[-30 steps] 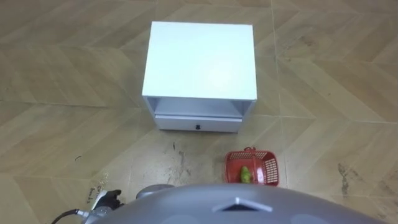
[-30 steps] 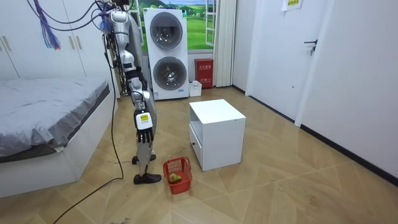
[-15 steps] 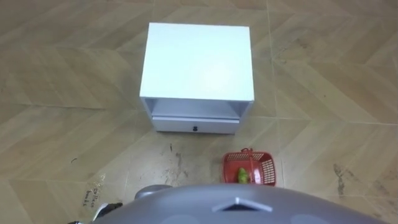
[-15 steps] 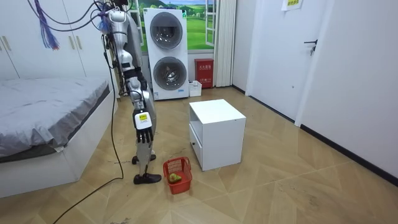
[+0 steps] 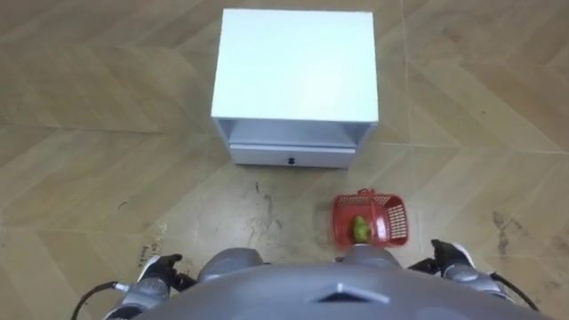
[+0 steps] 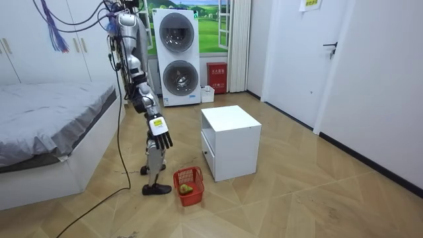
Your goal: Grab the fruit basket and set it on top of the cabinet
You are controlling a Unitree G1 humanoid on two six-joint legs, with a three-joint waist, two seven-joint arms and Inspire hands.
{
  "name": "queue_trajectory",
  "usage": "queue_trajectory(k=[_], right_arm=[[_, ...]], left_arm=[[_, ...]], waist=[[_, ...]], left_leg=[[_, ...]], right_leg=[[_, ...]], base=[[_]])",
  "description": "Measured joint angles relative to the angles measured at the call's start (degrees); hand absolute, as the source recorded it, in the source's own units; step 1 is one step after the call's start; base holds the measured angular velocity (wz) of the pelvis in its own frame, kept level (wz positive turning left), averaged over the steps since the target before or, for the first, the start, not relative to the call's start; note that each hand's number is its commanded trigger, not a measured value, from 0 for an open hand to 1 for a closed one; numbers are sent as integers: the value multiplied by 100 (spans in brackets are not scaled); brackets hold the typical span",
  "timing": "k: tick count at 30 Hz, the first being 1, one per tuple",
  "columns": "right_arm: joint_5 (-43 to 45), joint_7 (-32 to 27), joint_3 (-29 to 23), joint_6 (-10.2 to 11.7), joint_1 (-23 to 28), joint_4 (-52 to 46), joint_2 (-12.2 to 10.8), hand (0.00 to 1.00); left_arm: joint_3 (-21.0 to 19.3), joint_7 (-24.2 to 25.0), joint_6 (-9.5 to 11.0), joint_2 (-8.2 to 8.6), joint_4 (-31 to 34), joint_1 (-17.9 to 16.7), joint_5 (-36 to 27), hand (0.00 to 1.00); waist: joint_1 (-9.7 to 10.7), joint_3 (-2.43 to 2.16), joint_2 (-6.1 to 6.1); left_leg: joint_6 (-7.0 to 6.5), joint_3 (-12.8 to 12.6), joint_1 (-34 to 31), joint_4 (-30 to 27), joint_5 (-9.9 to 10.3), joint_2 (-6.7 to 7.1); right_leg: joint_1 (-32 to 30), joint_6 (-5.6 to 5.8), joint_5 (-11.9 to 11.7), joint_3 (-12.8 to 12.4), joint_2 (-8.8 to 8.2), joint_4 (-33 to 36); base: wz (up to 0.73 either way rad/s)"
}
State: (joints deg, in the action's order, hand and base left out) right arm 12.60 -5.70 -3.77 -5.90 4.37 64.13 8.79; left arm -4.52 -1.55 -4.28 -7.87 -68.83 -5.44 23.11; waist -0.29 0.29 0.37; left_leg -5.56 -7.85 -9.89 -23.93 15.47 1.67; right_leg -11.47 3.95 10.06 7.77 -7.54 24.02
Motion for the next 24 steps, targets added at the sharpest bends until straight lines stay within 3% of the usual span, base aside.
queue_trajectory(k=[1, 2, 3, 4, 5, 6, 7, 9, 10, 13, 14, 15, 16, 17, 18, 19, 20, 21, 22, 24], right_arm=[[7, -1, -1, -1, -97, -82, 2, 0], [6, 0, -3, -5, -100, -187, -9, 0], [-32, -12, -44, 7, -21, -355, -16, 0], [-107, -23, -71, 10, 39, -408, -8, 0], [-320, -51, -87, 17, 77, -420, 6, 0], [-377, -48, -84, 42, 37, -427, 15, 0], [-435, -44, -80, 71, -31, -416, 16, 0], [-741, -42, 49, 296, -316, -436, 19, 0], [-825, -42, 81, 346, -414, -445, 23, 0], [-1210, -51, 204, 398, -931, -494, 30, 0], [-1305, -61, 245, 401, -1104, -577, 31, 0], [-1322, -106, 261, 397, -1213, -675, 33, 0], [-1322, -129, 261, 398, -1240, -727, 32, 0], [-1327, -187, 260, 385, -1258, -865, 33, 0], [-1383, -272, 263, 381, -1267, -1064, 33, 0], [-1439, -315, 262, 382, -1280, -1175, 34, 0], [-1540, -385, 260, 383, -1313, -1394, 36, 0], [-1602, -416, 262, 384, -1328, -1518, 36, 0], [-1620, -489, 260, 393, -1342, -1722, 41, 0], [-1660, -610, 249, 520, -1277, -2005, 37, 0]], left_arm=[[-24, -19, 58, -65, -57, -5, -1, 0], [-48, -20, 80, -105, -63, -16, 3, 0], [-120, -19, 94, -161, -79, -2, 8, 0], [-148, -25, 112, -178, -75, -1, 0, 0], [-204, -31, 187, -218, -74, -52, -5, 0], [-222, -37, 211, -254, -33, -137, -6, 0], [-228, -38, 215, -271, -9, -163, -9, 0], [-205, -43, 207, -367, -14, -314, -193, 0], [-204, -43, 206, -379, -12, -309, -261, 0], [-198, -78, 218, -404, 16, -188, -609, 0], [-191, -113, 231, -426, 19, -59, -742, 0], [-123, -200, 247, -430, 8, 82, -896, 0], [-113, -230, 259, -431, -1, 168, -977, 0], [-77, -309, 315, -439, -68, 297, -1084, 0], [44, -378, 355, -469, -130, 410, -1274, 0], [74, -414, 370, -486, -172, 469, -1373, 0], [154, -456, 398, -533, -239, 565, -1551, 0], [178, -466, 404, -550, -254, 576, -1664, 0], [289, -507, 423, -573, -326, 591, -1835, 0], [425, -552, 486, -656, -608, 589, -2033, 0]], waist=[[-8, 8, -13], [-4, 7, -6], [34, 14, -45], [16, 16, -76], [-66, 11, -129], [-187, -25, -230], [-256, -28, -262], [-319, -20, -393], [-322, -46, -450], [-359, -37, -483], [-364, -24, -520], [-407, 6, -543], [-461, 15, -560], [-528, 10, -555], [-548, 26, -595], [-573, 44, -626], [-628, 84, -712], [-636, 93, -740], [-620, 97, -750], [-572, 102, -808]], left_leg=[[-69, -79, -218, 8, -36, -37], [-114, -212, -310, 1, -50, -81], [-178, -452, -436, -39, -61, -121], [-209, -523, -460, -49, -74, -116], [-254, -694, -489, -49, -95, -93], [-286, -814, -564, -81, -108, -74], [-296, -881, -606, -100, -116, -77], [-343, -990, -964, -327, -155, -93], [-352, -1012, -1102, -398, -172, -97], [-375, -1051, -2016, -1035, -192, -305], [-379, -1053, -2388, -1315, -195, -365], [-368, -1053, -2711, -1608, -202, -483], [-350, -1042, -2860, -1747, -200, -540], [-293, -972, -3152, -2005, -165, -632], [-283, -808, -3433, -2267, -164, -607], [-247, -733, -3584, -2429, -133, -608], [-170, -586, -3891, -2802, -26, -588], [-171, -516, -4039, -3025, 48, -578], [-152, -340, -4289, -3446, 203, -516], [-122, -208, -4624, -4322, 564, -289]], right_leg=[[-116, 69, -96, 2, -7, -123], [-219, 34, -71, 36, -34, 21], [-431, -68, 163, 158, -156, 887], [-455, -85, 253, 220, -236, 1325], [-419, -97, 342, 242, -362, 2196], [-296, -100, 339, 252, -443, 2845], [-187, -100, 335, 255, -478, 3047], [406, -72, 306, 357, -612, 3094], [542, -68, 302, 381, -651, 2977], [1078, -15, 306, 592, -639, 1836], [1178, 195, 568, 649, -613, 1427], [1113, 267, 1036, 685, -554, 1261], [1034, 258, 1246, 663, -529, 1278], [886, 225, 1604, 669, -457, 1387], [690, 203, 1947, 667, -452, 1651], [557, 208, 2138, 643, -461, 1842], [254, 176, 2481, 633, -534, 2359], [104, 172, 2621, 626, -563, 2698], [-205, 142, 2748, 618, -640, 3461], [-759, 131, 2736, 347, -925, 5194]], base=[[-26], [0], [25], [41], [17], [-7], [-40], [-27], [-8], [-11], [-9], [-15], [-21], [-11], [-5], [-12], [-23], [-24], [-5], [19]])
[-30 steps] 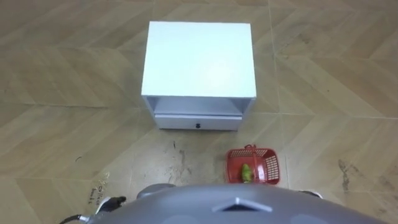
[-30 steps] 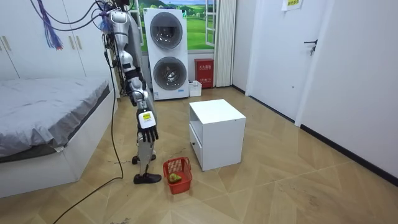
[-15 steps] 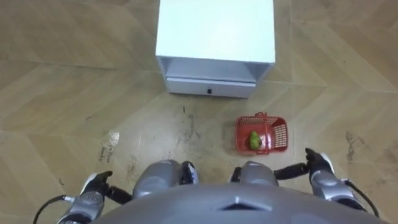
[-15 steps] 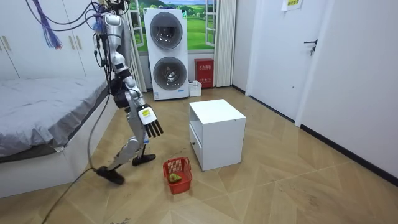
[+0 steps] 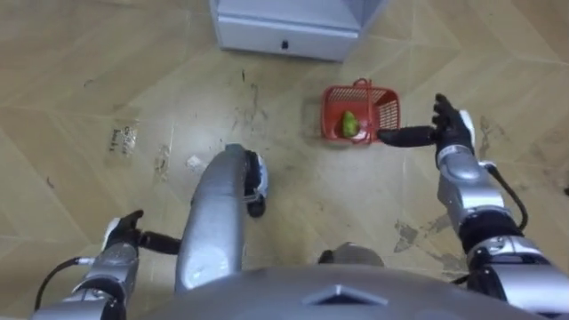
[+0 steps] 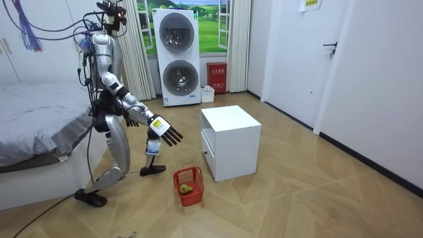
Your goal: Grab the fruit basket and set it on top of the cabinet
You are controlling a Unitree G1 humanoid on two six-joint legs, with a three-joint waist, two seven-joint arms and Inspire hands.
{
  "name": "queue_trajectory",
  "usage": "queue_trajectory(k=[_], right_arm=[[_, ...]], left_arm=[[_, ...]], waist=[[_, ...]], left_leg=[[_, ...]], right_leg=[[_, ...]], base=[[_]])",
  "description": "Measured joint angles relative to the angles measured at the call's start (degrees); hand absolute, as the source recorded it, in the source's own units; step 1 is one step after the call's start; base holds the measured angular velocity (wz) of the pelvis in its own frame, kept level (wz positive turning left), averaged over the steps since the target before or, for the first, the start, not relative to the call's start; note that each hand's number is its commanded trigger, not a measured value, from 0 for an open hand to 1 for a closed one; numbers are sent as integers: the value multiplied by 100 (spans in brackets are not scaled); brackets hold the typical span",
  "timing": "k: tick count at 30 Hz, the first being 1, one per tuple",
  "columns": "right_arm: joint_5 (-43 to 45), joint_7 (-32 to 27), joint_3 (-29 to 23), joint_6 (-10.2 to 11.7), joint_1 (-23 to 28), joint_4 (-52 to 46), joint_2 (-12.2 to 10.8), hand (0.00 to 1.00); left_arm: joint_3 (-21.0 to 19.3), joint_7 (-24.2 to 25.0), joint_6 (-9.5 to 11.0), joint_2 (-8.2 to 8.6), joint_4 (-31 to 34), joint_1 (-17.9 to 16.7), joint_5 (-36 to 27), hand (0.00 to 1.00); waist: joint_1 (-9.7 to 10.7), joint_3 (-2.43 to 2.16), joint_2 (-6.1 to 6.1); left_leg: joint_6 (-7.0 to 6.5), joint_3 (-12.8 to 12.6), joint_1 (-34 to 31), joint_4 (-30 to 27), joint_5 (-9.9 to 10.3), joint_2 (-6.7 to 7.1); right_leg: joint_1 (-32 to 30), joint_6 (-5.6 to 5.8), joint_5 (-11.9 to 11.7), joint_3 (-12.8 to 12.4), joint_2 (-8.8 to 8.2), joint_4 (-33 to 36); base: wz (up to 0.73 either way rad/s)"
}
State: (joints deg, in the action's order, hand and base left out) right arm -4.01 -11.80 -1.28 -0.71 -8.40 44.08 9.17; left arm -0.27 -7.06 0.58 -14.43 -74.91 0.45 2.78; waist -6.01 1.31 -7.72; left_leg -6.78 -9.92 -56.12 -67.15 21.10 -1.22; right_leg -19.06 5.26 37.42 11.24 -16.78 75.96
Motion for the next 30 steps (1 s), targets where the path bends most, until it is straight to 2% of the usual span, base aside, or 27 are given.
queue_trajectory(k=[1, 2, 3, 4, 5, 6, 7, 8, 9, 10, 11, 12, 13, 14, 15, 17, 19, 22, 24, 27, 28, 29, 30], right_arm=[[0, -23, -2, 42, 1, -83, 1, 0], [27, -59, -7, 122, -31, -205, 3, 0], [58, -62, -10, 226, -105, -218, 3, 0], [58, -62, -10, 251, -146, -217, 3, 0], [32, -62, -14, 263, -243, -217, 6, 0], [-10, -64, -17, 262, -330, -217, 9, 0], [-35, -65, -18, 261, -377, -208, 9, 0], [-141, -63, -12, 258, -436, -152, 16, 0], [-224, -55, -1, 240, -449, -126, 30, 0], [-363, 6, 21, 188, -505, -120, 26, 0], [-550, 30, 9, 191, -508, -163, 46, 0], [-625, 21, 4, 179, -465, -165, 44, 0], [-623, 17, 4, 176, -423, -170, 39, 0], [-615, 9, 0, 170, -351, -205, 18, 0], [-611, -1, 1, 170, -301, -208, 18, 0], [-611, 27, 34, 170, -276, -207, 4, 0], [-609, 87, 130, 170, -242, -209, 1, 0], [-536, 95, 304, 170, -206, -209, -4, 0], [-519, 98, 416, 170, -187, -209, 0, 0], [-581, 87, 508, 170, -180, -183, 3, 0], [-623, 80, 529, 174, -229, -111, 81, 0], [-713, 45, 575, 174, -233, -29, 94, 0], [-758, 27, 634, 171, -210, 40, 91, 0]], left_arm=[[49, -28, 31, -28, -44, -11, -22, 0], [122, -97, 69, -66, -82, -9, -96, 0], [148, -168, 100, -104, -110, -7, -114, 0], [210, -204, 122, -123, -127, -16, -142, 0], [326, -290, 192, -136, -135, -26, -237, 0], [389, -370, 217, -126, -154, -29, -283, 0], [421, -387, 226, -120, -167, -25, -339, 0], [520, -422, 233, -119, -215, 8, -428, 0], [583, -450, 237, -112, -225, 17, -506, 0], [620, -469, 293, -106, -243, -132, -552, 0], [621, -469, 300, -99, -362, -302, -553, 0], [630, -498, 313, -114, -426, -378, -561, 0], [688, -520, 321, -133, -489, -398, -582, 0], [836, -543, 359, -180, -538, -436, -659, 0], [954, -554, 364, -184, -541, -468, -723, 0], [1082, -523, 366, -168, -536, -533, -720, 0], [1182, -477, 363, -167, -505, -663, -714, 0], [1410, -463, 362, -96, -500, -746, -714, 0], [1464, -461, 359, -69, -487, -753, -714, 0], [1565, -460, 361, -69, -484, -781, -716, 0], [1643, -444, 357, 47, -474, -752, -717, 0], [1735, -398, 396, 97, -472, -768, -713, 0], [1754, -344, 422, 98, -474, -780, -713, 0]], waist=[[28, 2, -3], [91, 21, 40], [162, 37, 68], [181, 51, 92], [194, 71, 131], [215, 66, 127], [261, 82, 151], [407, 92, 155], [513, 108, 125], [466, 78, 219], [412, 65, 297], [488, 44, 291], [594, 32, 250], [762, 36, 165], [826, 21, 130], [801, 19, 123], [813, 12, 94], [867, 19, 61], [896, 22, 49], [895, 31, 12], [846, 107, 106], [800, 88, 158], [800, 82, 168]], left_leg=[[1, 2, -95, -230, 94, 46], [28, -12, -306, -725, 304, 78], [-2, -68, -525, -1184, 479, 81], [-23, -97, -630, -1397, 562, 80], [-11, -172, -848, -1783, 732, 82], [-17, -290, -1037, -2065, 817, 119], [-16, -339, -1116, -2174, 831, 136], [265, -443, -1273, -2359, 862, 229], [513, -408, -1356, -2631, 909, 308], [466, 395, -1298, -3220, 1230, 541], [170, 387, -1407, -3525, 1539, 636], [83, 313, -1523, -3695, 1590, 749], [63, 259, -1571, -3742, 1598, 764], [59, 145, -1616, -3805, 1599, 713], [60, 54, -1625, -3878, 1598, 576], [66, 41, -1625, -3985, 1576, 442], [114, 67, -1629, -4040, 1572, 441], [229, 65, -1664, -4073, 1604, 490], [342, 65, -1745, -4148, 1612, 491], [395, 71, -1835, -4366, 1600, 494], [430, 194, -1887, -4462, 1584, 469], [561, 249, -1947, -4453, 1516, 477], [586, 269, -1963, -4416, 1503, 459]], right_leg=[[-120, -12, -12, -91, -58, 390], [-317, 3, -29, -237, -149, 1123], [-502, 13, -35, -364, -257, 1786], [-577, 13, -35, -422, -295, 2096], [-761, 10, -44, -584, -354, 2640], [-930, 10, -45, -706, -465, 3131], [-990, 6, -47, -745, -507, 3327], [-1072, -5, -52, -841, -645, 3630], [-1091, -9, -54, -871, -754, 3750], [-1228, -1, -58, -991, -878, 4120], [-1328, 15, -49, -1133, -998, 4500], [-1303, 43, -35, -1176, -1162, 4753], [-1255, 56, -43, -1181, -1217, 4820], [-1192, 70, -51, -1209, -1228, 4954], [-1175, 72, -63, -1232, -1171, 5061], [-1161, 70, -65, -1300, -1028, 5181], [-1119, 57, -58, -1326, -1004, 5262], [-1086, -11, -13, -1417, -859, 5374], [-1084, -67, 65, -1477, -740, 5513], [-943, -91, 245, -1551, -612, 5723], [-920, -118, 251, -1560, -468, 5781], [-990, -129, 265, -1575, -417, 5796], [-1030, -128, 266, -1565, -381, 5799]], base=[[40], [48], [50], [44], [40], [42], [61], [64], [36], [-22], [-28], [8], [69], [79], [62], [11], [7], [15], [11], [1], [-18], [-18], [-5]])
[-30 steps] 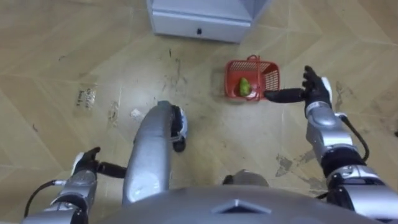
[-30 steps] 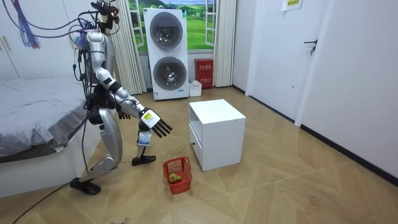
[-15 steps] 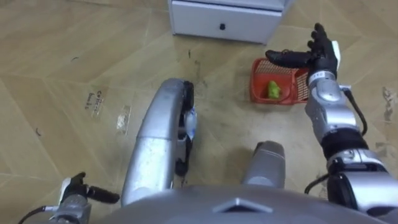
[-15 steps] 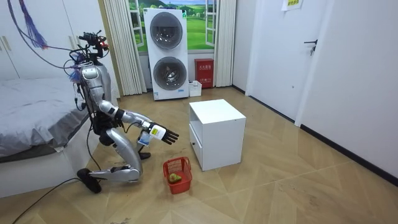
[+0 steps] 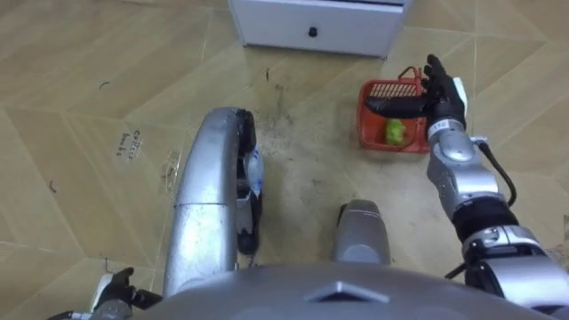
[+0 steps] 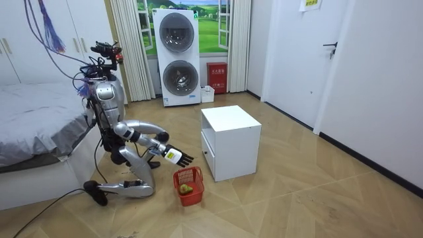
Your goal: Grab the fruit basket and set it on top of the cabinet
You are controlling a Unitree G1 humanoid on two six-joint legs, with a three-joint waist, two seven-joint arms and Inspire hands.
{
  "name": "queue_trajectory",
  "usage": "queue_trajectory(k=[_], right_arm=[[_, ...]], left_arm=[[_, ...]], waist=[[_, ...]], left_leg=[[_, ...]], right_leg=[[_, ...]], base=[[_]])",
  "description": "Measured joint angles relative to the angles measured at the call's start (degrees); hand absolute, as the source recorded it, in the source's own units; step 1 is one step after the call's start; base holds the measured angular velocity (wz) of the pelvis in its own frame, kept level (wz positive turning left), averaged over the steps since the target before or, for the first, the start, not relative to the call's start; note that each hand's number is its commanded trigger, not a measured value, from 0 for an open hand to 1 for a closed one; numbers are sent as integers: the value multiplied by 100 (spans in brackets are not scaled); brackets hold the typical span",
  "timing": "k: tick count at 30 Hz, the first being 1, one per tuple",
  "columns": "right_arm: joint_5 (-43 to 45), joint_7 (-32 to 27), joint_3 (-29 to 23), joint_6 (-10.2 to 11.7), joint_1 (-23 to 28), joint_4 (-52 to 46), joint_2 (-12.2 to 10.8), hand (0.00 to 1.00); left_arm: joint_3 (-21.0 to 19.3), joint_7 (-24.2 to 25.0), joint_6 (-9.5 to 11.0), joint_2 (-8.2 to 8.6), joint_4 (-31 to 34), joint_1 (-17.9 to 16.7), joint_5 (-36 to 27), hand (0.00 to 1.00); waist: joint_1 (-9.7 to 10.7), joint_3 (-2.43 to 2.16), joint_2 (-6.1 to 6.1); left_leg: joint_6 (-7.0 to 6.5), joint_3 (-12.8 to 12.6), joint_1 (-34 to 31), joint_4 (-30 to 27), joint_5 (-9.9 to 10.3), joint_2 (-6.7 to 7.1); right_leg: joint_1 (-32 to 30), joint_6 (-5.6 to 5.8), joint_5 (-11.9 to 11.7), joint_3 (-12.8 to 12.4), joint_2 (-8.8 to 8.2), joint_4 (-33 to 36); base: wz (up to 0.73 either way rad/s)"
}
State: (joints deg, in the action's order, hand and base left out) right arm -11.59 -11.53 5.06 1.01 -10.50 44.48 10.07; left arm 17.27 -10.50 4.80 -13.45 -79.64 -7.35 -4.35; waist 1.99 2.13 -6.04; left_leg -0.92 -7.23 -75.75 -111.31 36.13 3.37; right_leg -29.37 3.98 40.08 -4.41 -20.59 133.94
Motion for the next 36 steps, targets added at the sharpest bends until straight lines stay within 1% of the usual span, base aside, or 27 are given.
queue_trajectory(k=[2, 3, 6, 7, 9, 10, 12, 14, 18, 24, 27, 30, 36], right_arm=[[-40, -8, 51, -1, 41, 20, -1, 0], [-76, -14, 51, -2, 52, 19, -9, 0], [-121, -30, 45, -2, 43, -7, -11, 0], [-156, -39, 45, -2, 22, -10, 7, 0], [-165, -45, 54, -2, -1, -6, 70, 0], [-191, -50, 55, -2, -2, 1, 125, 0], [-183, -106, 52, -2, -22, 26, 198, 0], [-183, -116, 49, -8, -50, 44, 225, 0], [-187, -225, 47, -8, -67, 35, 295, 0], [-187, -299, 44, -8, -201, 29, 381, 0], [-186, -388, 46, -6, -424, 26, 383, 0], [-183, -398, 47, 8, -527, 25, 387, 0], [-179, -401, 48, 15, -541, 22, 389, 0]], left_arm=[[14, 0, 10, 0, -3, -18, 0, 0], [100, 0, 15, -3, -8, -29, -3, 0], [169, 3, 28, -2, -9, -63, -12, 0], [213, 3, 33, -2, -9, -76, -44, 0], [233, 2, 50, -3, -7, -76, -58, 0], [278, 3, 55, -4, -6, -80, -57, 0], [335, 3, 55, -3, -6, -89, -55, 0], [337, 4, 55, 0, -4, -131, -57, 0], [336, 2, 52, -1, 63, -269, -64, 0], [338, 9, 57, -1, 191, -336, -64, 0], [338, 28, 56, -1, 193, -335, -88, 0], [338, 98, 53, -2, 196, -335, -173, 0], [338, 117, 50, -2, 213, -334, -175, 0]], waist=[[2, -4, -20], [2, -6, -19], [1, -9, -14], [-2, -16, 8], [-4, -14, 53], [-26, -8, 90], [-76, -2, 139], [-101, 12, 163], [-104, -5, 206], [-89, 1, 194], [-90, 22, 157], [-95, 34, 136], [-103, 39, 128]], left_leg=[[7, 13, -33, 50, -2, -22], [27, 16, -51, 64, -11, -64], [29, 27, -66, 77, -11, -80], [30, 27, -77, 79, -11, -83], [32, 19, -94, 93, -9, -95], [57, 18, -96, 98, 2, -110], [239, -3, -105, 156, 106, -174], [248, -7, -132, 158, 101, -185], [269, -15, -147, 176, 90, -185], [280, -19, -161, 186, 84, -191], [281, -36, -161, 185, 83, -211], [283, -39, -163, 185, 82, -215], [289, -60, -166, 185, 79, -238]], right_leg=[[-81, 2, 1, 2, 26, 11], [-154, 20, 10, 6, 50, 15], [-207, 20, 10, -14, 65, 37], [-234, 20, 10, -31, 70, 56], [-265, 17, 12, -31, 69, 85], [-273, 11, 16, -27, 75, 101], [-363, 2, 20, -46, 86, 158], [-414, -1, 24, -74, 90, 201], [-454, -1, 24, -93, 86, 215], [-486, -1, 24, -112, 87, 217], [-525, 0, 25, -169, 95, 238], [-539, 0, 25, -182, 96, 246], [-567, 0, 25, -211, 98, 276]], base=[[0], [0], [-3], [-3], [0], [0], [0], [-2], [-1], [0], [-6], [0], [0]])
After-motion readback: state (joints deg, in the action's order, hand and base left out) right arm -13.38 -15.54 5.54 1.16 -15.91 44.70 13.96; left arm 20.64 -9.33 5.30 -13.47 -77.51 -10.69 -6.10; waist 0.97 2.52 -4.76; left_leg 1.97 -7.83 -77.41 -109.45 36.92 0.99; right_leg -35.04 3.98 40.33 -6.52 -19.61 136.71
